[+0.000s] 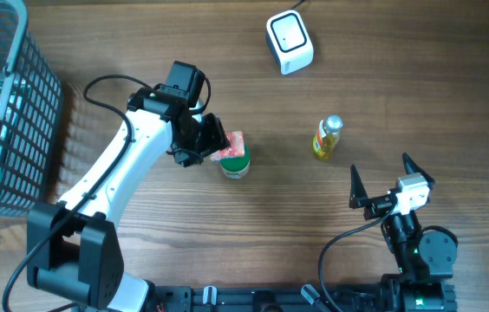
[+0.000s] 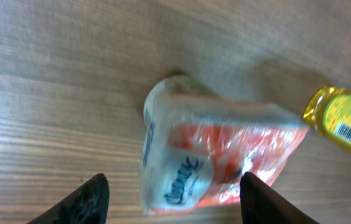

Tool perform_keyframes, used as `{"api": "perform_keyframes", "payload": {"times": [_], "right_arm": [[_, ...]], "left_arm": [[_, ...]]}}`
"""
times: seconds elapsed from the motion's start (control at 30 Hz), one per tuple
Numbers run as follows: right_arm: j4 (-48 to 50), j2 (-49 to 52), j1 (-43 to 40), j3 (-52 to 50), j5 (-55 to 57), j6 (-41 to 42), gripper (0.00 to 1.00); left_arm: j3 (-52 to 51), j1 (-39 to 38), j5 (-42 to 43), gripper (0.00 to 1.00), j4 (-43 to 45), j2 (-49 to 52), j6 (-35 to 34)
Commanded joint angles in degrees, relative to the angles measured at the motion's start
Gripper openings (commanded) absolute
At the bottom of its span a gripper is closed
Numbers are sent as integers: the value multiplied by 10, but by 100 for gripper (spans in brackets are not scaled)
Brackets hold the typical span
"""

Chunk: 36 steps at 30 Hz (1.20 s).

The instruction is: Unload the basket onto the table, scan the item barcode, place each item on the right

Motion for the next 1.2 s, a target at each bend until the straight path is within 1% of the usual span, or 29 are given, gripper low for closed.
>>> {"api": "perform_keyframes", "payload": {"times": [0.0,0.2,0.3,0.33,0.4,0.43,0.47,0.57,0.6,0.67,0.73,0.83,0.97,1.1,1.17], "right_arm": [[1,-3,-4,-1,5,-1,100],[1,-3,-4,-1,5,-1,100],[1,-3,-4,-1,5,-1,100],[1,-3,-4,-1,5,-1,100],[1,-3,-4,-1,5,-1,100],[1,-3,-4,-1,5,-1,100],[1,-3,-4,-1,5,-1,100],[1,-3,-4,-1,5,-1,100],[1,-3,-4,-1,5,-1,100],[1,-3,-4,-1,5,-1,100],[1,-3,-4,-1,5,-1,100],[1,-3,-4,-1,5,-1,100],[1,-3,-4,-1,5,-1,100],[1,-3,-4,-1,5,-1,100],[1,-3,-4,-1,4,-1,100]], "left_arm": [[6,4,26,58,-12,1,33],[6,4,26,59,30,-34,32],[25,22,12,58,31,-65,32],[28,30,0,56,37,-73,30],[28,39,-38,39,60,-79,30],[28,41,-57,29,68,-77,30],[28,41,-78,24,77,-70,30],[28,41,-84,24,96,-36,30],[28,41,-84,26,100,-22,30],[28,41,-84,33,107,2,30],[28,41,-83,36,114,24,30],[28,41,-62,37,121,47,30],[28,41,-30,38,104,47,30],[28,41,4,38,53,47,33],[28,41,7,37,30,47,33]]}}
